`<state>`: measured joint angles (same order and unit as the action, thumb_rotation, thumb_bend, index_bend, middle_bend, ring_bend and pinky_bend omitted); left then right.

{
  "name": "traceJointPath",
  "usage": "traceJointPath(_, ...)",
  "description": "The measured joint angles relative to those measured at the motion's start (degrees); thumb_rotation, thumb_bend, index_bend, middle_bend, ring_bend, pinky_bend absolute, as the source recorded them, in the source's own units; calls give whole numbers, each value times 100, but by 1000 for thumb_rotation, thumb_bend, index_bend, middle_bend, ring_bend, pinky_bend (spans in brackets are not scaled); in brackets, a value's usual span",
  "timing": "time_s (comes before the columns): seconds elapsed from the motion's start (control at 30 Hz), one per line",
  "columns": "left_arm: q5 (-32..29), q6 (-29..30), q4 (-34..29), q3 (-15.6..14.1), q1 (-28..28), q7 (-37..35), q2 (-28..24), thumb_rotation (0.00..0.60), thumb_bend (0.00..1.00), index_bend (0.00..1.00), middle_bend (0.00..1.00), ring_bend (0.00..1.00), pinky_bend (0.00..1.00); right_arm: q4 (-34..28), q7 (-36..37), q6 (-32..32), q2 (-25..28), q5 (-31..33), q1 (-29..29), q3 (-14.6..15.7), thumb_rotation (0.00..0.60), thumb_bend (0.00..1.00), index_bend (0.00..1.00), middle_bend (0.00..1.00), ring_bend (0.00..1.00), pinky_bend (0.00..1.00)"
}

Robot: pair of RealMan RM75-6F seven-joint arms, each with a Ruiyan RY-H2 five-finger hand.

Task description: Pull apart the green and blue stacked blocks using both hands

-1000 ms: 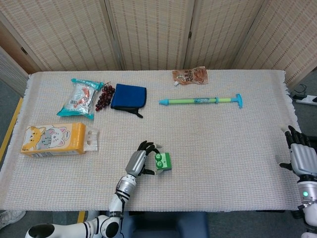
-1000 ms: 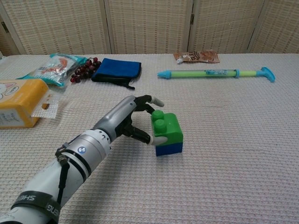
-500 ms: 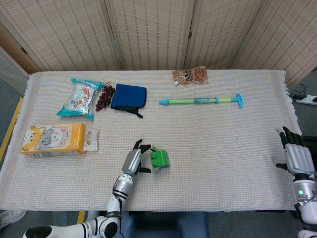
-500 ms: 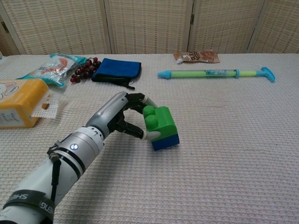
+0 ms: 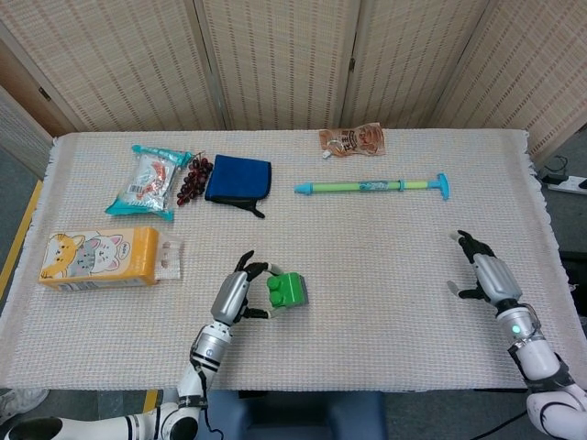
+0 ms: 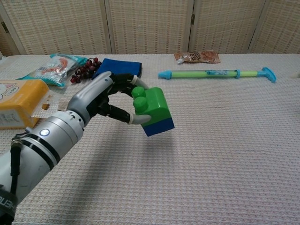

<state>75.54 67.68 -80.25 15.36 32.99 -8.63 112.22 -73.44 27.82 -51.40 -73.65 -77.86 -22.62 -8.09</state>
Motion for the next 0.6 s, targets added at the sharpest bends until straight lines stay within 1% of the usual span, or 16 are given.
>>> traceJointPath(0.2, 87, 125, -44, 164, 68, 16, -57, 600, 564, 513, 813, 323, 0, 421, 2341, 459, -434, -791, -610, 214, 600, 397, 0, 0, 0, 0)
traceJointPath(0.23, 91, 139, -53, 188, 80, 15, -71, 600, 565, 513, 813, 323, 0, 536, 2815, 528, -537, -963, -759, 277, 600, 397, 0, 0, 0, 0)
traceJointPath(0.33, 104, 181, -56, 259, 115, 3, -98, 600, 564, 511, 813, 323, 0, 873, 3880, 680, -825, -1413, -1193, 468, 600, 397, 0, 0, 0, 0)
traceJointPath(0.43, 111, 227, 33, 327, 153, -7, -97, 600, 565, 510, 813, 323, 0, 1233, 4657, 780, -1171, -1831, -1726, 675, 600, 397, 0, 0, 0, 0)
traceJointPath(0.53, 75, 249, 115, 393, 198, -1, -91, 600, 565, 511, 813, 323, 0, 1476, 5178, 776, -1483, -2091, -2121, 853, 600, 397, 0, 0, 0, 0)
traceJointPath(0.6, 65, 268, 157, 411, 219, 15, -88, 600, 565, 512, 813, 323, 0, 1592, 5414, 721, -1633, -2179, -2275, 929, 600, 397, 0, 0, 0, 0)
